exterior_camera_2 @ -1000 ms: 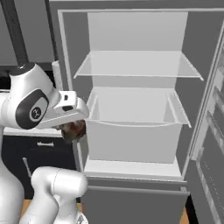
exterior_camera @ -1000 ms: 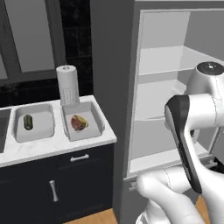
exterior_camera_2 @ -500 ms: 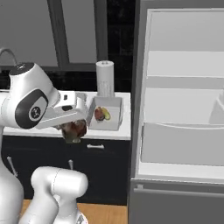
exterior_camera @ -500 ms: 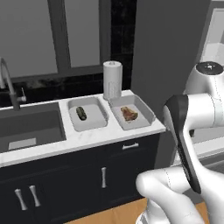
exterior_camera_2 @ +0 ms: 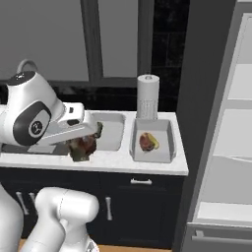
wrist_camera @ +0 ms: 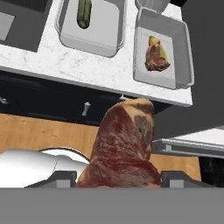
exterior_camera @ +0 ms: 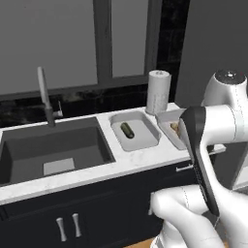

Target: Place one cucumber and one steak in each tupperware on the nearby counter, to pack two identical lunches.

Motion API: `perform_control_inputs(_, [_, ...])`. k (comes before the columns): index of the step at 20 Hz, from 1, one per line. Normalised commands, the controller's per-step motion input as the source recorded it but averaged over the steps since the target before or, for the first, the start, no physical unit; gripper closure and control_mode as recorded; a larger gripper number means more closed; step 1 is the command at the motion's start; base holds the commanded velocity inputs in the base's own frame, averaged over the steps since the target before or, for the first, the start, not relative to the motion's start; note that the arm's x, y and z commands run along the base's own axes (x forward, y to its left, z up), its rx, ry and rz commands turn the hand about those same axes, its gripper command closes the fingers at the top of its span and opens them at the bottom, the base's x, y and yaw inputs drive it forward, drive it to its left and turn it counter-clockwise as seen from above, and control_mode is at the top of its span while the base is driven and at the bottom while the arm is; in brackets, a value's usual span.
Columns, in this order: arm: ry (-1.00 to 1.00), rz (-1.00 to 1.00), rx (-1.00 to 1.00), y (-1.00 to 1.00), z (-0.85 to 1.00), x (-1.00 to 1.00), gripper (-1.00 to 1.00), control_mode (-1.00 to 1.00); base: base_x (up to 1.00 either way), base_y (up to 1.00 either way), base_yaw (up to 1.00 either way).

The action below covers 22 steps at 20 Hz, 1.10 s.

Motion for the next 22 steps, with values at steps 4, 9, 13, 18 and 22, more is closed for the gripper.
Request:
perform_control_inputs(4, [0.0, 0.0, 0.0, 0.0, 0.0, 0.0, 1.0, 1.0, 0.81, 0.01, 0.01])
perform_control_inputs(9, [0.0, 0.0, 0.0, 0.0, 0.0, 0.0, 1.0, 1.0, 0.81, 0.09, 0.0])
perform_control_inputs(13, [0.02, 0.0, 0.0, 0.1, -0.04, 0.48, 1.0, -1.0, 0.16, 0.04, 0.0])
perform_control_inputs(18, [0.0, 0.03, 0.0, 0.24, -0.32, 0.97, 1.0, -1.0, 0.0, 0.0, 0.0])
perform_control_inputs(22, [0.0, 0.05, 0.0, 0.19, -0.51, 1.0, 1.0, -1.0, 0.0, 0.0, 0.0])
